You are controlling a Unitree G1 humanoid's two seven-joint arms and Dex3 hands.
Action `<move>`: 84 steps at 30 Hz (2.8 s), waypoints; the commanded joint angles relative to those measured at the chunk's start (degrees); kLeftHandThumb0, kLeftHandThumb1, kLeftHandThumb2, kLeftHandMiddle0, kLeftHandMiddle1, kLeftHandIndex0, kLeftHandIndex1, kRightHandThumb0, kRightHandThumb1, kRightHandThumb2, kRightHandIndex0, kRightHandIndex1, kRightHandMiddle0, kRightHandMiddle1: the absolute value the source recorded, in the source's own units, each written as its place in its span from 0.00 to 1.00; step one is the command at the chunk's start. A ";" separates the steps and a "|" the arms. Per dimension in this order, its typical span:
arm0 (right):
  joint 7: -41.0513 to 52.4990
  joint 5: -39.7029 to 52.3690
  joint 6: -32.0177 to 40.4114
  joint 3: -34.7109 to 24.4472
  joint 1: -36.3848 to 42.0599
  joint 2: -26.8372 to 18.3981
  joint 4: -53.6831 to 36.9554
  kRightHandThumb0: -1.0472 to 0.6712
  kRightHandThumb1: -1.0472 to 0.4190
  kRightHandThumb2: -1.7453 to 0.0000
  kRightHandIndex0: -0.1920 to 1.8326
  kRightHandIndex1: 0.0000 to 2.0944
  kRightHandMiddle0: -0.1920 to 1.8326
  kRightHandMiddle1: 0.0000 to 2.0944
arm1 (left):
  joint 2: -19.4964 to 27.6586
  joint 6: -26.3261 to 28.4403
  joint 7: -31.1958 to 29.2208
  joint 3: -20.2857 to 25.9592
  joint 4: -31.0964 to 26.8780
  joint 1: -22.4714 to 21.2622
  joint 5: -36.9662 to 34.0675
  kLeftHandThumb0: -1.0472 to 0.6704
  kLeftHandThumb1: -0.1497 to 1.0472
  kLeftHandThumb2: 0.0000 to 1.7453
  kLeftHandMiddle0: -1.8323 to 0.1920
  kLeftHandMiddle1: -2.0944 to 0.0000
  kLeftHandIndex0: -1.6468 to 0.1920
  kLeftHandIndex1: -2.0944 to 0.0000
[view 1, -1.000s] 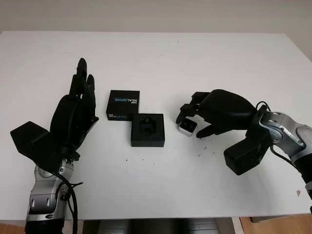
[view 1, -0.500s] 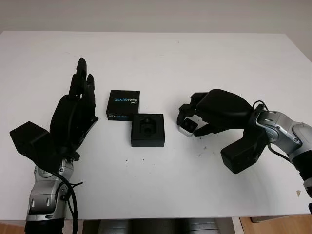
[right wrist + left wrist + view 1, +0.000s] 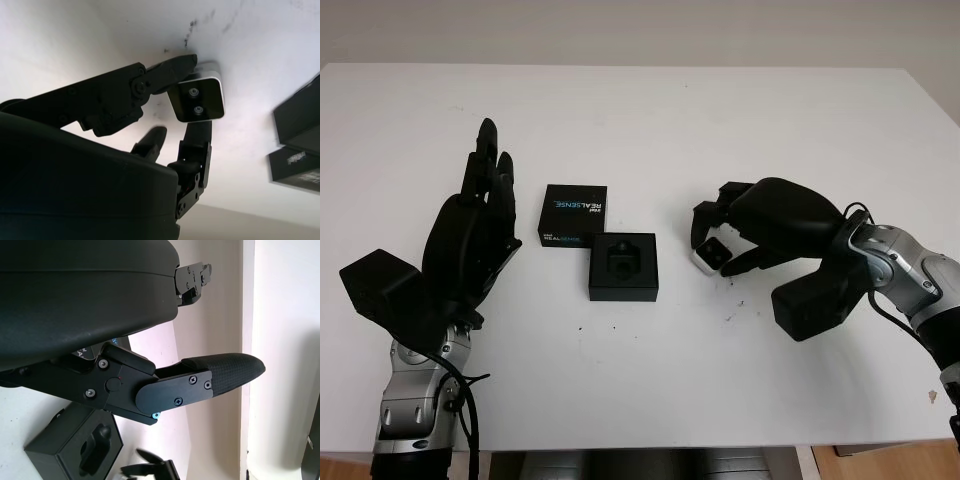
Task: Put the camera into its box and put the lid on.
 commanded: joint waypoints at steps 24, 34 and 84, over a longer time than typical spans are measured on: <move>10.61 22.21 31.30 -11.82 9.38 10.78 -26.65 0.34 0.00 0.96 0.23 0.03 0.23 0.78 | -0.82 0.38 0.96 -0.80 -2.51 1.21 0.38 0.12 1.00 0.37 1.00 1.00 1.00 1.00; 8.82 21.12 45.44 -11.73 14.00 15.11 -41.37 0.30 0.00 0.94 0.23 0.03 0.25 0.78 | -1.54 -0.03 0.87 -1.02 -2.11 1.16 0.19 0.12 1.00 0.37 1.00 1.00 1.00 1.00; -3.69 22.73 39.66 -7.83 23.48 31.68 -34.49 0.34 0.00 0.96 0.18 0.01 0.23 0.81 | -2.23 0.28 1.18 -1.36 -2.79 2.46 0.53 0.13 1.00 0.37 1.00 1.00 1.00 1.00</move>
